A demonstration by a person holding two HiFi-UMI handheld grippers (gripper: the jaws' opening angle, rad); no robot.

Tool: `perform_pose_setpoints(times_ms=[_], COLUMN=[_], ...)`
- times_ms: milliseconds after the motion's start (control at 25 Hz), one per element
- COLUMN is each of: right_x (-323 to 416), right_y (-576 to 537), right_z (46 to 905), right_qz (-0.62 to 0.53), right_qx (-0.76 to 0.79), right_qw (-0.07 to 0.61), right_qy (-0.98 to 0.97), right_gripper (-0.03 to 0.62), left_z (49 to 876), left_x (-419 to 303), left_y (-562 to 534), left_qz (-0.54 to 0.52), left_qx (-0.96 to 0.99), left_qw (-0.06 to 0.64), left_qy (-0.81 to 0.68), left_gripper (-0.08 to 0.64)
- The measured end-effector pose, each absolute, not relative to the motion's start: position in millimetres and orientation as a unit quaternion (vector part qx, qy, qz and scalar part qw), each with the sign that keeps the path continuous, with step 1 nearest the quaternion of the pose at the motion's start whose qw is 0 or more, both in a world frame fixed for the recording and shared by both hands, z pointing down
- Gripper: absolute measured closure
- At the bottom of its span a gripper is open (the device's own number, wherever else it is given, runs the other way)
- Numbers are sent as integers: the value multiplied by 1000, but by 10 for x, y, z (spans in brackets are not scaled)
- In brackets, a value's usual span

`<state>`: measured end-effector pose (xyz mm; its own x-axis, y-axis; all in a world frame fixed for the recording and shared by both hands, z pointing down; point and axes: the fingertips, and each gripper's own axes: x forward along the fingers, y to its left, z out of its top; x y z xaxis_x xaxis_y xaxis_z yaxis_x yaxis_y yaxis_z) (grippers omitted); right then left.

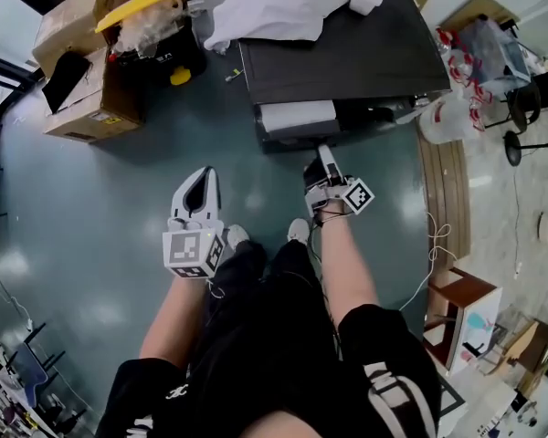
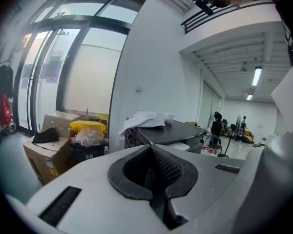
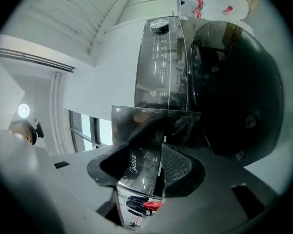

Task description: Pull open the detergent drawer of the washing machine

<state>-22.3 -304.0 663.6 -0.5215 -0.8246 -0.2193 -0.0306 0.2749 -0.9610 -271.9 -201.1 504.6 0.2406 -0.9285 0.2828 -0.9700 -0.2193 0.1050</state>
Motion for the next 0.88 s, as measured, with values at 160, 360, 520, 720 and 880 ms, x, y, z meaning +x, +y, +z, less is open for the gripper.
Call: perform_pose_setpoints(times_ms=[160, 360, 520, 720, 880], right_x=[-186, -123, -99, -47, -20], right_y=[-2962, -2877, -2735, -2603, -2492], right_z=[6626, 6606, 6640, 6674, 6646], right_qz=[-519, -523, -531, -537, -537], right_qx=[-316, -312, -297, -286, -286], right_qw=[378, 387, 395, 395, 403], right_qy=[698, 692, 688, 688, 683], right_gripper=[385, 385, 388, 393, 396], left_z=[4918, 4893, 4958, 5030, 4948], left_x=[-2739, -2651, -2685, -2566, -2428], left_y=[-1918, -1734, -1576, -1388, -1301], left_qz=[78, 77, 76, 82, 79], left_qx=[784, 783, 759, 747, 754], left_qw=[126, 118, 128, 134, 129], left_qy=[-602, -605, -634, -646, -639], left_gripper=[560, 560, 560, 560, 560])
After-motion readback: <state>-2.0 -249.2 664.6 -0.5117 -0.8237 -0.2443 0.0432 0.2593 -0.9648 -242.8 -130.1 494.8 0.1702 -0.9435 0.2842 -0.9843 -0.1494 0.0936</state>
